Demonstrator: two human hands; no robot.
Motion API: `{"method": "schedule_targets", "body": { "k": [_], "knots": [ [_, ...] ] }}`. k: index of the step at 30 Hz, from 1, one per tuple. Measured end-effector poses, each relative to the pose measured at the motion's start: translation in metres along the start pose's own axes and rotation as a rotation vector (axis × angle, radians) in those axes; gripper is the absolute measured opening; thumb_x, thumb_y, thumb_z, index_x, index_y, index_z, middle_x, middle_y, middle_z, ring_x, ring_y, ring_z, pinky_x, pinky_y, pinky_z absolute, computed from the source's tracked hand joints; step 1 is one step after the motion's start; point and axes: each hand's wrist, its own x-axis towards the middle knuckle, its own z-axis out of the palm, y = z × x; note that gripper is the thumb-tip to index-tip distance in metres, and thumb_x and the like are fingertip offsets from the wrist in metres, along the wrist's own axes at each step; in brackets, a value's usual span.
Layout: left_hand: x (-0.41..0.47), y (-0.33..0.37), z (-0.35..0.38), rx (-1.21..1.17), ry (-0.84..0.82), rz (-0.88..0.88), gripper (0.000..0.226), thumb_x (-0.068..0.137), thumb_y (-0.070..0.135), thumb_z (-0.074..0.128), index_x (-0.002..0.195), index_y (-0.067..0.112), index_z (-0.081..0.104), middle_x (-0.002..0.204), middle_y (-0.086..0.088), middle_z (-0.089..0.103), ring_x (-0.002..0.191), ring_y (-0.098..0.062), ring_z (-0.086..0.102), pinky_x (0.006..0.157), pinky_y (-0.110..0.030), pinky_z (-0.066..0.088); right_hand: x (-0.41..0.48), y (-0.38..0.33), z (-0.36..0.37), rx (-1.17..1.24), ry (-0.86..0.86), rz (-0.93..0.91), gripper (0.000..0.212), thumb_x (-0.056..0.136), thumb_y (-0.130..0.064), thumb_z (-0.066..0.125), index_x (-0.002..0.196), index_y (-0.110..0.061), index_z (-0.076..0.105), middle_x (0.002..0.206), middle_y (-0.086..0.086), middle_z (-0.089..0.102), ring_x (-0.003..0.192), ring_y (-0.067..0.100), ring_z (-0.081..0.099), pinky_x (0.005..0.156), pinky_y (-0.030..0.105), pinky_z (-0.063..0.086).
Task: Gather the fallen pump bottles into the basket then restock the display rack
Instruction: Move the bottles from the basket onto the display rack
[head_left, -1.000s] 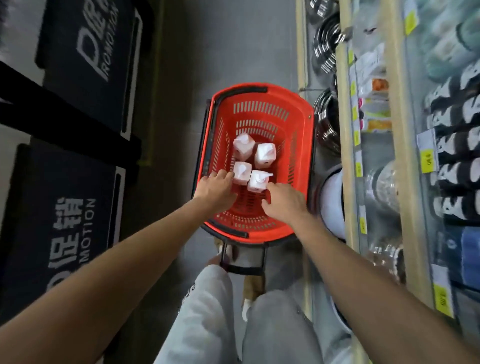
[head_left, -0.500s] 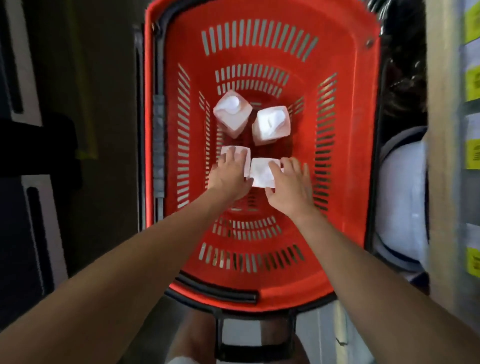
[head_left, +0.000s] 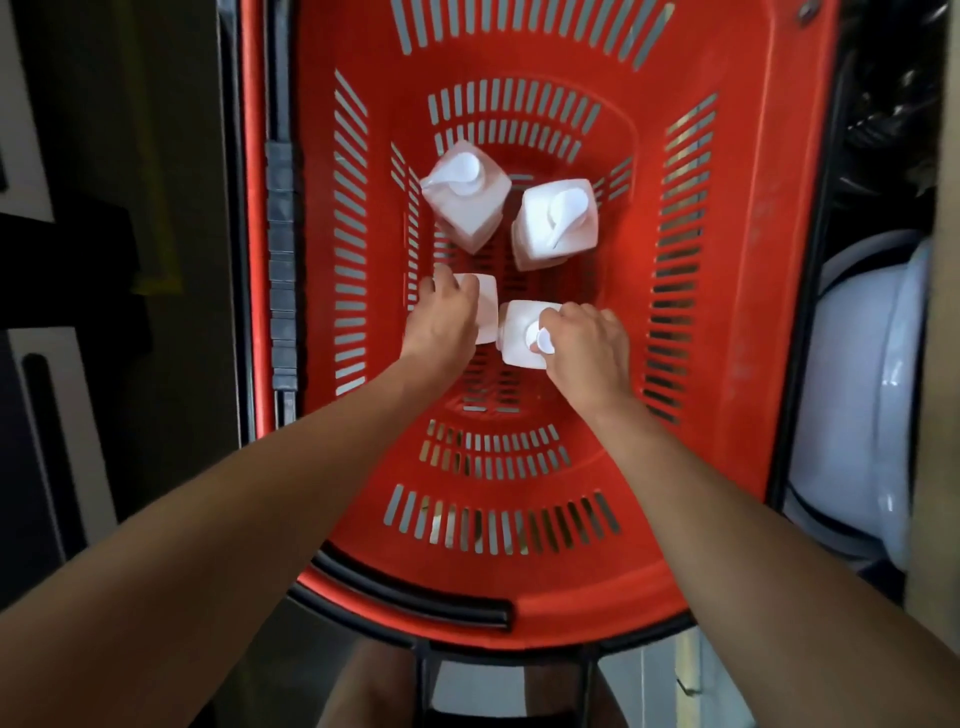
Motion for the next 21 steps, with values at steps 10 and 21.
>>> {"method": "schedule_targets", "body": {
  "k": [10, 21],
  "knots": [
    [-0.051, -0.003, -0.062, -0.117, 0.043, 0.017, 0.043, 0.082, 0.002, 0.058, 0.124, 0.004, 0.047, 0.123, -0.019, 0.044, 0.111, -0.036, 0.044, 0.086, -0.039, 0.045, -0.019, -0.005, -0.064, 0.125, 0.117, 0.059, 0.021, 0.071, -0.017, 0.08, 0.078, -0.002, 0.066, 0.072, 0.018, 0.065, 0.071, 0.037, 0.063, 0.064, 0.039, 0.041],
    [-0.211, 0.015, -0.253, -0.34, 0.235, -0.025, 0.039, 0.087, 0.015, 0.062, 0.124, 0.015, 0.051, 0.124, -0.009, 0.048, 0.114, -0.027, 0.047, 0.087, -0.034, 0.044, -0.114, -0.046, -0.293, 0.108, 0.147, 0.045, 0.028, 0.086, -0.034, 0.065, 0.101, -0.011, 0.065, 0.103, 0.015, 0.069, 0.099, 0.033, 0.061, 0.078, 0.037, 0.041]
  ]
}}
